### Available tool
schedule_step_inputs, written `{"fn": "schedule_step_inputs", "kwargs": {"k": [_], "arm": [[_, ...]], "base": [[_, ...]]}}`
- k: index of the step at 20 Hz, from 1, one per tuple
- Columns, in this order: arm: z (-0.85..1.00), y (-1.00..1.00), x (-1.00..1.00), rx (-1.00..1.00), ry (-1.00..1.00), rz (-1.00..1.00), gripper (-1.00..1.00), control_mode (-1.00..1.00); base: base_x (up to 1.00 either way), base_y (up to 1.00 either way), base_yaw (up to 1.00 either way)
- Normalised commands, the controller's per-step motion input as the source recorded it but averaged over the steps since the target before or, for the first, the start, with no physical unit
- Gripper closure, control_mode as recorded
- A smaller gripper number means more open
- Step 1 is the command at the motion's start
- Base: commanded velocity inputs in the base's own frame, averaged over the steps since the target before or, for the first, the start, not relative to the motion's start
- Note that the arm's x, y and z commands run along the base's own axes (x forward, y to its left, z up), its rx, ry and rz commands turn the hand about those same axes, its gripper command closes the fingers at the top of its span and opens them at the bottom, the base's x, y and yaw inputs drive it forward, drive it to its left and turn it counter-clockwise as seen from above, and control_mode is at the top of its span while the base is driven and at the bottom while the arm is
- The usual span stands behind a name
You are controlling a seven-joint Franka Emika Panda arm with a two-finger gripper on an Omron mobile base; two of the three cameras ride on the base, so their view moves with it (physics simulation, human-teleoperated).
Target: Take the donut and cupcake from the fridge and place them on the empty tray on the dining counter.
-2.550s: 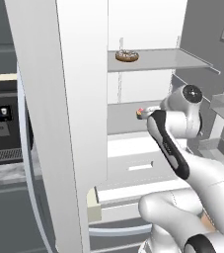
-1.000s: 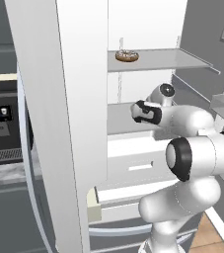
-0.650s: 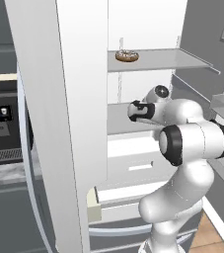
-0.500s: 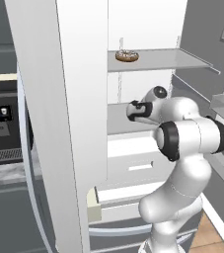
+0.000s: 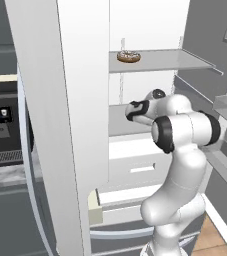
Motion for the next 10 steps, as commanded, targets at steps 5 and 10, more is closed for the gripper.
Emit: {"fn": "schedule_step_inputs", "kwargs": {"k": [5, 10], "arm": [[-0.21, -0.07, 0.11, 0.00, 0.04, 0.00, -1.00, -1.00], [-0.28, -0.01, 0.00, 0.00, 0.08, 0.00, 1.00, -1.00]], "base": [[0.00, 0.00, 0.00], [0.00, 0.00, 0.00]]}}
